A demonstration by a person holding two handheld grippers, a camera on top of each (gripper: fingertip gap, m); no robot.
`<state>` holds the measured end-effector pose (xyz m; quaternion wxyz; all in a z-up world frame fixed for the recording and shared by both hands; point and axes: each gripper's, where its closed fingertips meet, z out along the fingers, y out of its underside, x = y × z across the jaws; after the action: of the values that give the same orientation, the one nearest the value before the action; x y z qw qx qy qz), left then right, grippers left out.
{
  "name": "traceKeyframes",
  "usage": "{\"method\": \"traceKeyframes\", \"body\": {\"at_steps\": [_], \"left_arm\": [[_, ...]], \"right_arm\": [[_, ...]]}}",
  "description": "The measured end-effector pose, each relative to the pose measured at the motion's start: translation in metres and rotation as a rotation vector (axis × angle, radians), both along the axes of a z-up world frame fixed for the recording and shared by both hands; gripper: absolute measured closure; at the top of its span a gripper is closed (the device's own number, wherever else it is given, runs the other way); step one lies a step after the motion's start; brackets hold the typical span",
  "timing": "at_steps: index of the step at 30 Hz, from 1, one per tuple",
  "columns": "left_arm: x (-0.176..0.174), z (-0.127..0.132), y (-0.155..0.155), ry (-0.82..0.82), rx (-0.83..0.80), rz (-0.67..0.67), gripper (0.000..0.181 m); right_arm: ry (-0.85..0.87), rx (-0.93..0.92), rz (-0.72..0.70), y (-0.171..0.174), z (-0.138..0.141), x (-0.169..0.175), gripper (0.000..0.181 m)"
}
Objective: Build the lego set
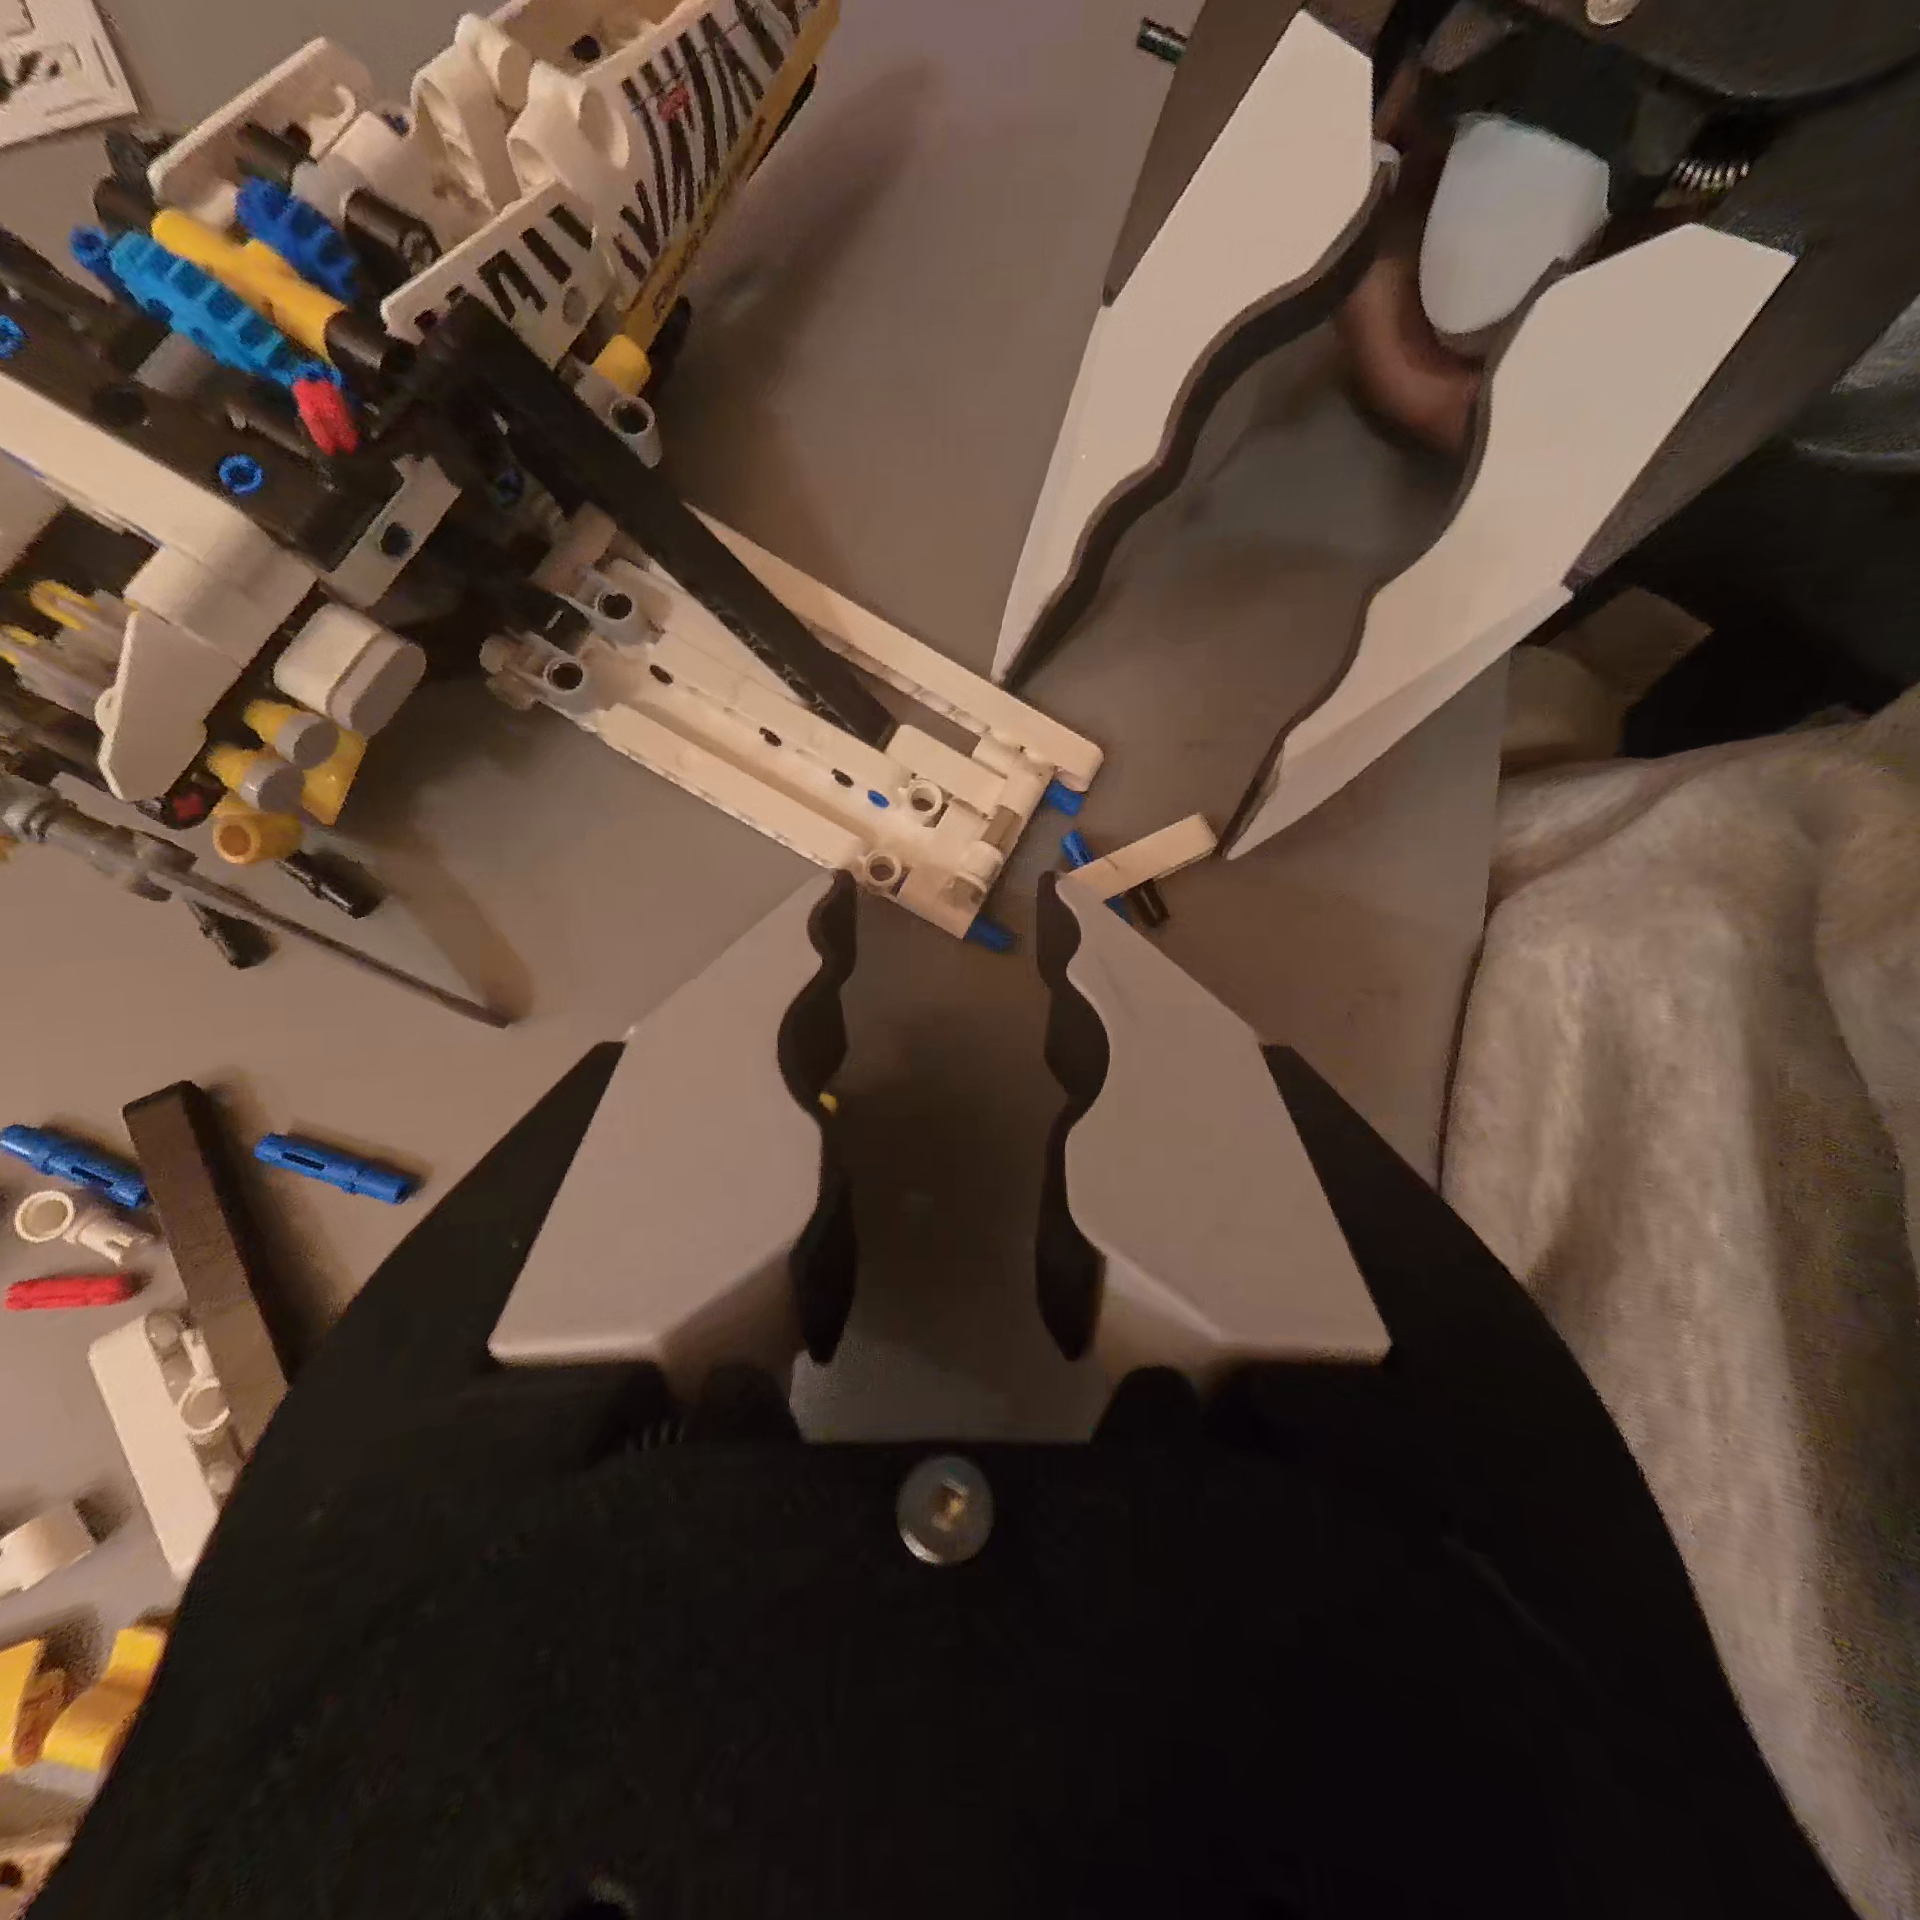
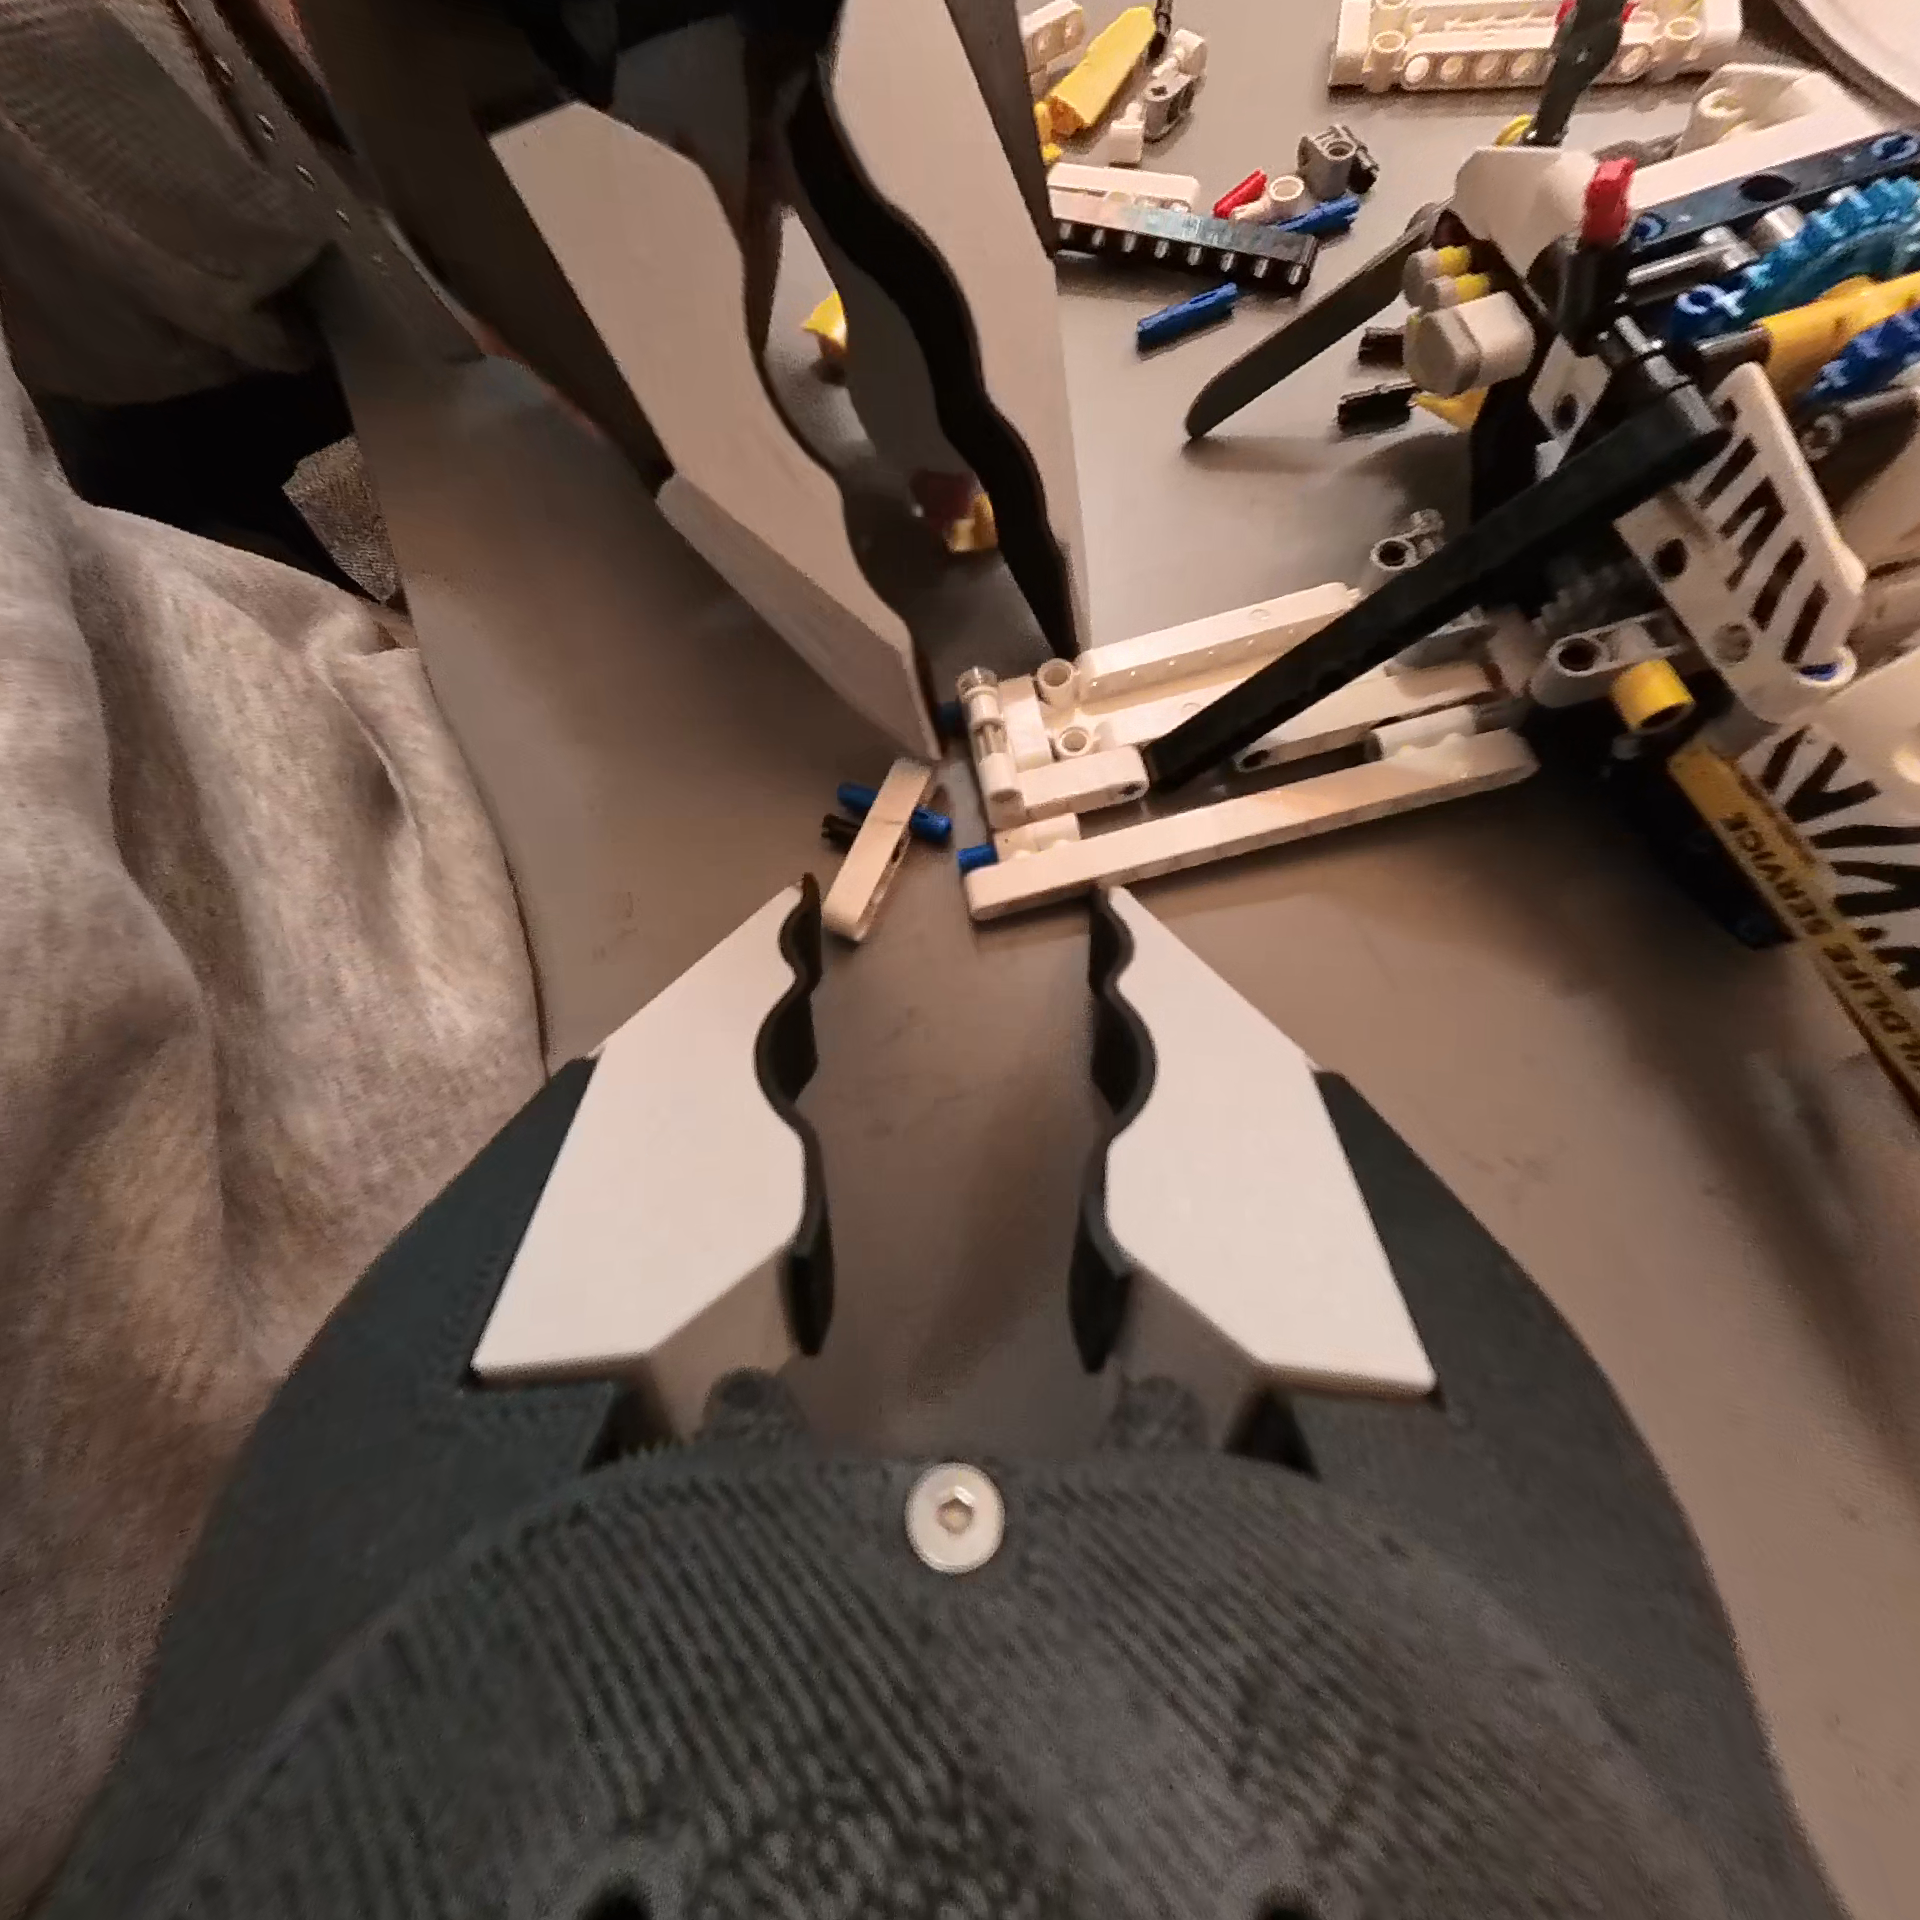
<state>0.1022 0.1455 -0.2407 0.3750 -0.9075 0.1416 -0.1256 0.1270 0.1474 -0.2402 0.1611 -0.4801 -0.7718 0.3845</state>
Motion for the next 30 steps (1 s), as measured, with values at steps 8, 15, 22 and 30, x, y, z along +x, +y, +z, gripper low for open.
{"method": "traceKeyframes", "body": {"at_steps": [8,15,22,30], "left_arm": [[-0.004,0.003,-0.011,-0.003,0.000,0.015,0.148],[0.007,-0.005,-0.015,0.048,-0.004,-0.076,0.144],[0.006,-0.002,-0.017,0.084,0.023,-0.126,0.139],[0.001,-0.003,-0.020,0.098,0.043,-0.117,0.140]], "right_arm": [[0.066,-0.040,-0.023,-0.019,0.012,0.006,0.141],[0.023,0.054,0.020,-0.024,-0.002,0.005,0.172],[0.072,0.147,0.069,-0.023,0.004,-0.006,0.174],[0.074,0.247,0.055,-0.019,-0.002,-0.015,0.172]]}}
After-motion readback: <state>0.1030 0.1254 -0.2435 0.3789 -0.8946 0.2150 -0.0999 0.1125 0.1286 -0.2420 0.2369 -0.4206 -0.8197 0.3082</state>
